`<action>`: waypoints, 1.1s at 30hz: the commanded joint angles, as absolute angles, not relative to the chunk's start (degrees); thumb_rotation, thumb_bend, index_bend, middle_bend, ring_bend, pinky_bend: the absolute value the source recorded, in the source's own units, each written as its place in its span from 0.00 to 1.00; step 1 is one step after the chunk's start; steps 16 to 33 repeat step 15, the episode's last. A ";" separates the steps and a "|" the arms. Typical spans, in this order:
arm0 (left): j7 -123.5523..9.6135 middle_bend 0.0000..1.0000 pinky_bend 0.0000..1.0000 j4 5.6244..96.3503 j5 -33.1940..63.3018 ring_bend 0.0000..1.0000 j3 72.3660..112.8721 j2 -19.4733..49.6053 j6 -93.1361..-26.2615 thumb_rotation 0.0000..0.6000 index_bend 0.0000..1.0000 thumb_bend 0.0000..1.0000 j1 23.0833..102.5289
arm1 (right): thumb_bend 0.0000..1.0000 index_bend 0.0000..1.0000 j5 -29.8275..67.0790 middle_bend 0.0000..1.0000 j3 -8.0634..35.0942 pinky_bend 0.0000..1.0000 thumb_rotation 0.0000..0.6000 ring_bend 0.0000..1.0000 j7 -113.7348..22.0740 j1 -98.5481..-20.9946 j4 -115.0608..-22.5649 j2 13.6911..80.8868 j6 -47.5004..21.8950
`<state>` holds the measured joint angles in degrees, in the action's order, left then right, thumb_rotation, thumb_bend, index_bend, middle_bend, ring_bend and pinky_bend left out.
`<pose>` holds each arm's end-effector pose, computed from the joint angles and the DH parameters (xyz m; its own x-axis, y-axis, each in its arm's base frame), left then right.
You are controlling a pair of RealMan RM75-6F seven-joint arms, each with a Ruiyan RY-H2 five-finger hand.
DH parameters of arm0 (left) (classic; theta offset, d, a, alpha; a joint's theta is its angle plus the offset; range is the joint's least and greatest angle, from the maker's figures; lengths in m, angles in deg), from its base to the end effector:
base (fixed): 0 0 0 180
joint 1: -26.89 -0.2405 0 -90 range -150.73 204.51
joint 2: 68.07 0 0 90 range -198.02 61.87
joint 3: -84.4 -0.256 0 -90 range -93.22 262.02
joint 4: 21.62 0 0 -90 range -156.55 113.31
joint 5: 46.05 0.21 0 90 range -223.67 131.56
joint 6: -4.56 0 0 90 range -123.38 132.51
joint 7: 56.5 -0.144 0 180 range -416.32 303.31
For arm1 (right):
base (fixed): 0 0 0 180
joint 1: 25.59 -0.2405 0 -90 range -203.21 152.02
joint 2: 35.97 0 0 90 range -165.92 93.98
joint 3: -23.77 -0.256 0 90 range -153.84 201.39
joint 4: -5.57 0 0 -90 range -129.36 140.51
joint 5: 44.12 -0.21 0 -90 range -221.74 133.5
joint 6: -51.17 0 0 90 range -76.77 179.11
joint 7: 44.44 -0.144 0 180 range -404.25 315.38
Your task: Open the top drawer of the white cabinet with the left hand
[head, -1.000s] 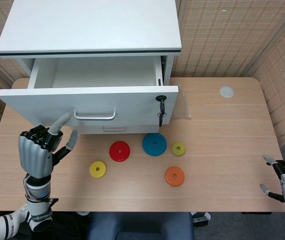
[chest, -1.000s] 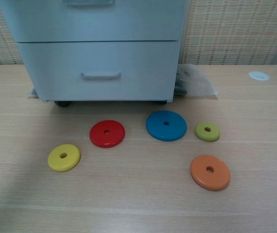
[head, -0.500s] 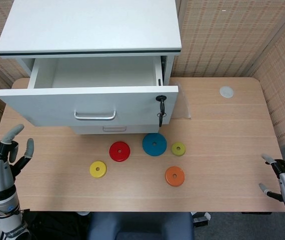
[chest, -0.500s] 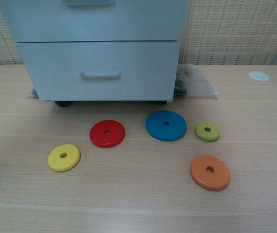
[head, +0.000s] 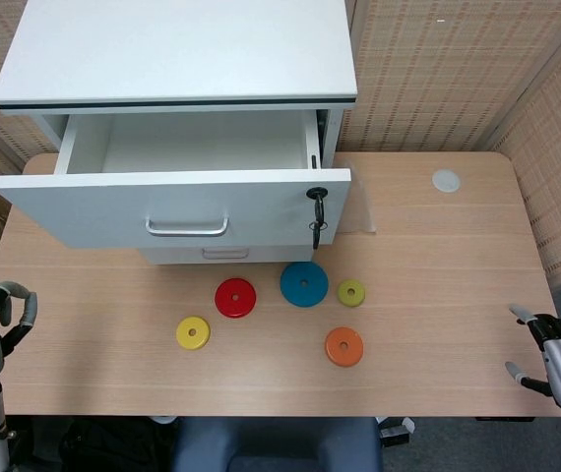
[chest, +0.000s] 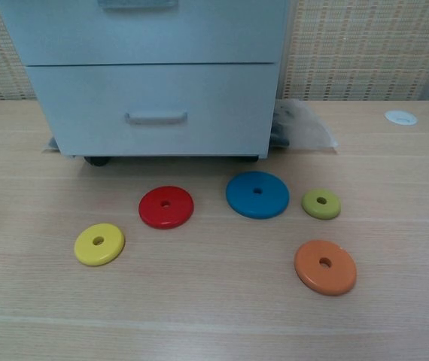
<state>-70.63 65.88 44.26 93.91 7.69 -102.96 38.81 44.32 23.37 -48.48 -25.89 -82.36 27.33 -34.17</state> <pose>-0.2494 0.2192 0.1679 0.3823 -0.5305 0.7566 0.8703 -0.0685 -0.4878 -0.3376 -0.1468 0.1640 0.4155 -0.0700 0.9069 -0.9080 0.0279 0.4181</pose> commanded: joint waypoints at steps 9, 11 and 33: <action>-79.63 0.66 0.61 76.64 36.78 0.51 85.46 2.95 -86.91 1.00 0.43 0.35 35.78 | 0.18 0.17 45.20 0.30 23.86 0.23 1.00 0.21 -49.63 -26.26 -81.77 27.74 -33.77; -81.03 0.65 0.60 77.13 36.58 0.50 84.94 3.31 -85.85 1.00 0.42 0.35 35.68 | 0.18 0.17 45.04 0.30 23.86 0.23 1.00 0.21 -49.77 -26.18 -81.66 27.67 -33.80; -81.56 0.64 0.57 77.25 37.02 0.50 84.88 4.48 -85.16 1.00 0.41 0.35 35.63 | 0.18 0.17 45.04 0.30 23.90 0.23 1.00 0.21 -50.05 -26.11 -81.54 27.57 -33.93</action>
